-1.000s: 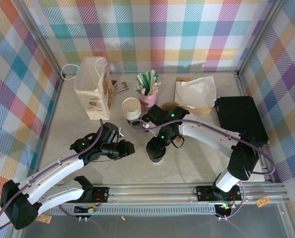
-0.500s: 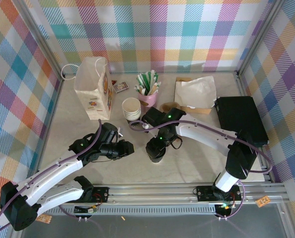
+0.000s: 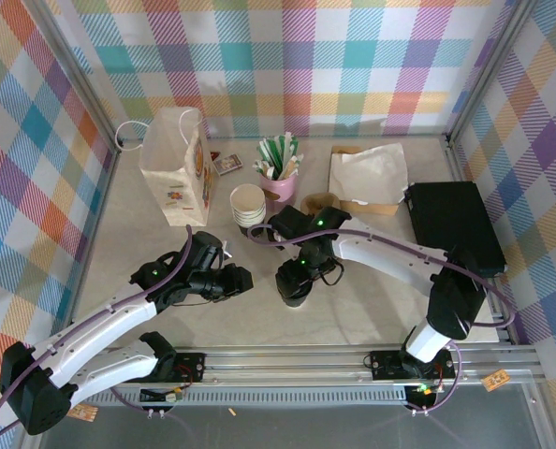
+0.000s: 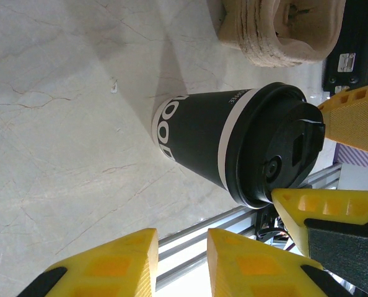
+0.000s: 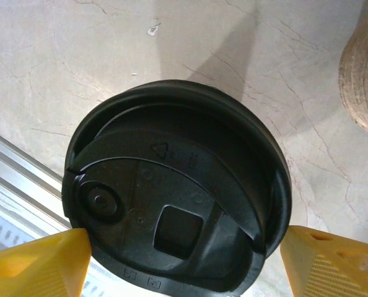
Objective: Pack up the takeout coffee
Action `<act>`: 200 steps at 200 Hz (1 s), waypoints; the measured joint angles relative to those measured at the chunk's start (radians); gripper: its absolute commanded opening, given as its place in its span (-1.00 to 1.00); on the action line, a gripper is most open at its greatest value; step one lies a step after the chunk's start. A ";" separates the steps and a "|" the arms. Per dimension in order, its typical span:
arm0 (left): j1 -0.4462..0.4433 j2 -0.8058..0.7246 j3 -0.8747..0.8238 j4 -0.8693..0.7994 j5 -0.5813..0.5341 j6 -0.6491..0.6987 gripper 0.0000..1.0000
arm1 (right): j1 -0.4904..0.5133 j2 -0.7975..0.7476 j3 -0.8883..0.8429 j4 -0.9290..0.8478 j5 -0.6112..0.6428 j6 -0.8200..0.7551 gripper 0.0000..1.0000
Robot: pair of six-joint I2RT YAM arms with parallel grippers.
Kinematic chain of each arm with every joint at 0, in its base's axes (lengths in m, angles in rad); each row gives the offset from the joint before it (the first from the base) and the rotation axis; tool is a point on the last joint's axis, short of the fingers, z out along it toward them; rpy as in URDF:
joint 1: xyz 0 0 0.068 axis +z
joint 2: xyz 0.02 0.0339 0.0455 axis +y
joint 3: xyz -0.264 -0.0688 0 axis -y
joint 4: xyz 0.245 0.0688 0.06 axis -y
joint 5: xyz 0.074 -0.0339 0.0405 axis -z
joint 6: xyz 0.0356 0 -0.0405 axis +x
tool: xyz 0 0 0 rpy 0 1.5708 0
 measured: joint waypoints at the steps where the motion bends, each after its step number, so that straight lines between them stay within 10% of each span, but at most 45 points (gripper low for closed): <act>1: 0.000 0.000 0.000 0.000 0.000 0.000 -0.46 | 0.000 -0.001 0.000 0.000 0.000 0.002 0.53; 141: 0.000 0.026 0.000 0.012 0.039 0.000 -0.43 | -0.005 -0.113 -0.049 0.041 -0.033 0.184 0.44; 200: -0.014 0.061 -0.016 0.042 0.044 -0.005 -0.48 | -0.027 -0.109 0.003 0.038 -0.067 -0.053 0.68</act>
